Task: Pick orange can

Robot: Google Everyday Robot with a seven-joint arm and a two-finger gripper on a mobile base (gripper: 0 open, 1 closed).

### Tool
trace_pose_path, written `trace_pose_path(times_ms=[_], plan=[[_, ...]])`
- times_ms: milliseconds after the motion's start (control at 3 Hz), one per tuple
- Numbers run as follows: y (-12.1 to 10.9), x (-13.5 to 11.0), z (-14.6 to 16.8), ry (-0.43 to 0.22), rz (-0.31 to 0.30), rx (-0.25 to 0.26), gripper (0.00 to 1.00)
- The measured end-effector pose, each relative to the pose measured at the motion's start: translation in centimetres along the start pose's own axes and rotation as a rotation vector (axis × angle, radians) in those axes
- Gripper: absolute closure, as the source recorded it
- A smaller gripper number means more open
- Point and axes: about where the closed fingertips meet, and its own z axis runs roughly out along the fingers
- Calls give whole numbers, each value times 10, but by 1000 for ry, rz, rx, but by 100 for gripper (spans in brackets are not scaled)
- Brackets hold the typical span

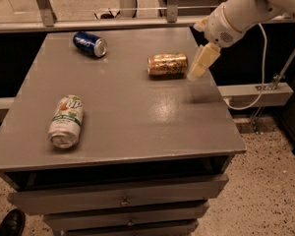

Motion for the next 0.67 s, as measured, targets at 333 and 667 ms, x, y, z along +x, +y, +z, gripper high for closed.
trace_pose_path(times_ms=[333,667], plan=[[-17,-11,32,-59,30,-28,0],[-25,-18,62,-83,58,-63,0]])
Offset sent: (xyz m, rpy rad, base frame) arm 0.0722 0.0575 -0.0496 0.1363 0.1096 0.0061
